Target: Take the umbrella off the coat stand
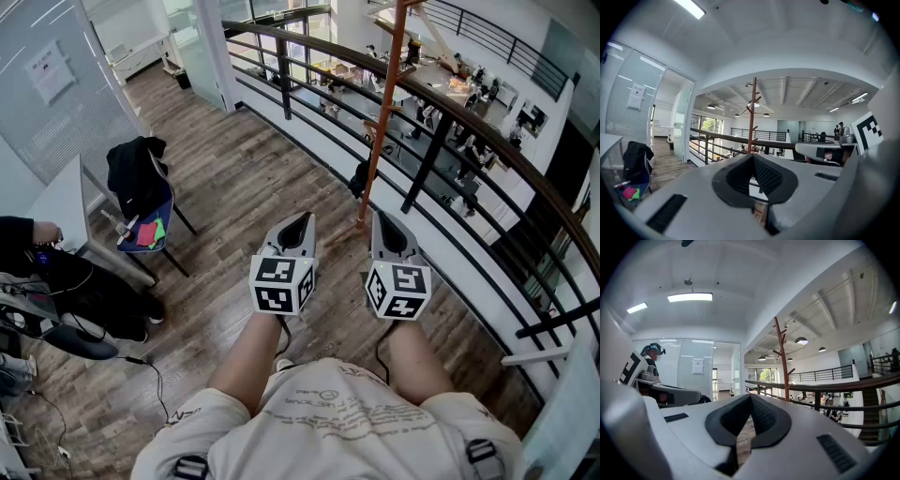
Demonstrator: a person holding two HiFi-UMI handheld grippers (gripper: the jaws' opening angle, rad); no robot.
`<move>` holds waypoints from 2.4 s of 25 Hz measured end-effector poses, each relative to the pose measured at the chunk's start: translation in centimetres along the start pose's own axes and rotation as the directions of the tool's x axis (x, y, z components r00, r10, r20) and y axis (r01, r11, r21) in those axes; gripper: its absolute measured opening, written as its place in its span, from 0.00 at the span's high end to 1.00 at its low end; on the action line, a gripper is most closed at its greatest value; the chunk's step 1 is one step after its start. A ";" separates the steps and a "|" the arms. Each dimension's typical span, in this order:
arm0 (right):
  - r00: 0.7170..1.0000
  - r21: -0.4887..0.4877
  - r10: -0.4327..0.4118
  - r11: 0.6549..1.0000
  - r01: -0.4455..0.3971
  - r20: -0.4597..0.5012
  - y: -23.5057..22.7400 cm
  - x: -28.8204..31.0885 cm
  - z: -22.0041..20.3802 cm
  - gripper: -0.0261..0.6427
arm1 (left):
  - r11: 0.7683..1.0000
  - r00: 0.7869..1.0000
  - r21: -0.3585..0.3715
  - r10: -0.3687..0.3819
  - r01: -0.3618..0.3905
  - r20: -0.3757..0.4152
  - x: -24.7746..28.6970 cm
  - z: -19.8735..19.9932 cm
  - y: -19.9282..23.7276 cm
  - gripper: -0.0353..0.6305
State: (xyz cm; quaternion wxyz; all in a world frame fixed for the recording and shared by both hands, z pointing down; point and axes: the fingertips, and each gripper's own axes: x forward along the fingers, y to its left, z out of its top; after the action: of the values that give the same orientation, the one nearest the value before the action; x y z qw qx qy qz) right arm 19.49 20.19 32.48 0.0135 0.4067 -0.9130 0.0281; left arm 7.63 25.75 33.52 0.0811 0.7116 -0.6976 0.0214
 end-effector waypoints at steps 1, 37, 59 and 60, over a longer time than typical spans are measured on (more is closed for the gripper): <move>1.000 -0.005 0.003 1.000 -0.003 -0.001 -0.3 -0.3 -0.3 0.96 | 1.000 1.000 -0.002 0.001 -0.001 0.002 0.0 -0.3 -0.4 0.94; 0.998 -0.012 0.052 0.999 -0.052 -0.025 -9.0 14.1 -3.0 0.96 | 0.997 0.995 -0.005 -0.079 0.079 -0.055 19.4 -2.0 1.8 0.94; 0.977 -0.003 -0.200 0.980 0.200 -0.080 -14.2 33.2 -3.3 0.96 | 0.948 0.944 0.079 -0.294 0.308 -0.152 40.6 -0.8 12.8 0.94; 0.973 0.005 -0.218 0.976 0.220 -0.077 -14.7 33.4 -3.4 0.96 | 0.941 0.937 0.087 -0.310 0.326 -0.159 41.4 -1.2 12.7 0.94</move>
State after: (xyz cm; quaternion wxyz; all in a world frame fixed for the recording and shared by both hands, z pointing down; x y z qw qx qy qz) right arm 8.07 -14.19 38.05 0.0484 0.5036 -0.8613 0.0482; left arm -3.89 -15.22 41.76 0.0931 0.8151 -0.5634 0.0981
